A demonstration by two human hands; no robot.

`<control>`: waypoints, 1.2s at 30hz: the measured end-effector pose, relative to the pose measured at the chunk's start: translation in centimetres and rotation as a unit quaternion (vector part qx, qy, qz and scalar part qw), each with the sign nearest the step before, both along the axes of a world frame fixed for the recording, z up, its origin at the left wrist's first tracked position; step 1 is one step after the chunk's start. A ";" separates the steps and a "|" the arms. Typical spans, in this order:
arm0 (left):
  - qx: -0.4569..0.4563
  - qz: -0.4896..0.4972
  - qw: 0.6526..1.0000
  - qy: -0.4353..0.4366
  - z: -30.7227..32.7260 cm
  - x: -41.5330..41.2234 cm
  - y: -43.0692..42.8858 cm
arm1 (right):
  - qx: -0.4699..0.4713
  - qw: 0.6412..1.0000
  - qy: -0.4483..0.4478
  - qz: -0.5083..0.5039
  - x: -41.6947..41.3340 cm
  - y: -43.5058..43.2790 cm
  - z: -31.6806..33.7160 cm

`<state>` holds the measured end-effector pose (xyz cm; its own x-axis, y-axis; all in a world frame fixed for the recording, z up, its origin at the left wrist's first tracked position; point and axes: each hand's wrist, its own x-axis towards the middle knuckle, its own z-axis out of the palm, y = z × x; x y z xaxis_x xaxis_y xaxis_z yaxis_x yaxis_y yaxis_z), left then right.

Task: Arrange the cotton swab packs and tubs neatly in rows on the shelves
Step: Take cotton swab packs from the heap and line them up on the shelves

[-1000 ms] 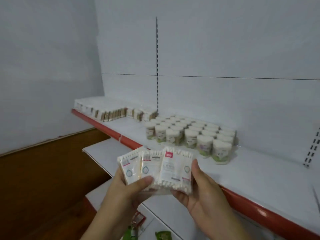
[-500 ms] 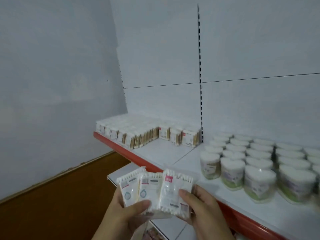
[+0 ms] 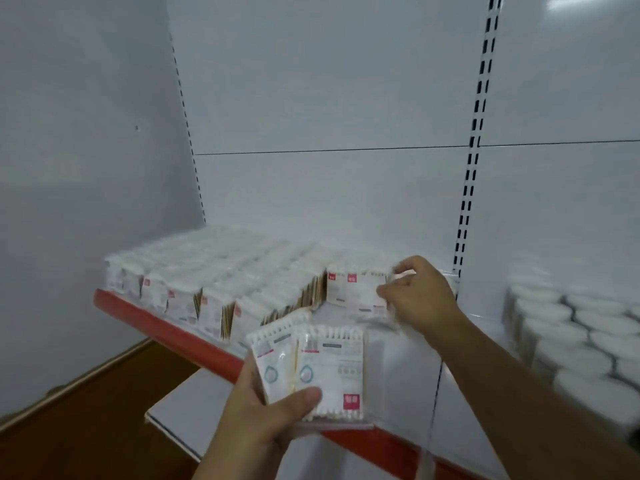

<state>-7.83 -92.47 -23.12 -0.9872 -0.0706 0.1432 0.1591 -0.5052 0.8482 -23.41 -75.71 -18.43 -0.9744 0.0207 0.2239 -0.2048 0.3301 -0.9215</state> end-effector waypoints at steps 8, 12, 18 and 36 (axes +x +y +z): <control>-0.048 -0.158 0.986 -0.018 -1.0 -9.4 -3.2 | 0.020 0.981 0.040 -0.191 -0.6 4.4 -0.4; -0.005 -0.186 0.981 -0.046 -1.6 -12.3 -1.5 | 0.267 0.938 -0.039 -0.217 -0.1 4.8 -2.6; 0.014 -0.189 0.980 -0.057 -0.5 -13.7 -0.7 | 0.399 0.881 -0.044 -0.251 -0.4 3.2 -2.7; -0.540 -0.109 0.823 0.140 12.1 -16.4 -8.6 | 0.006 0.999 0.004 -0.033 2.0 0.6 3.6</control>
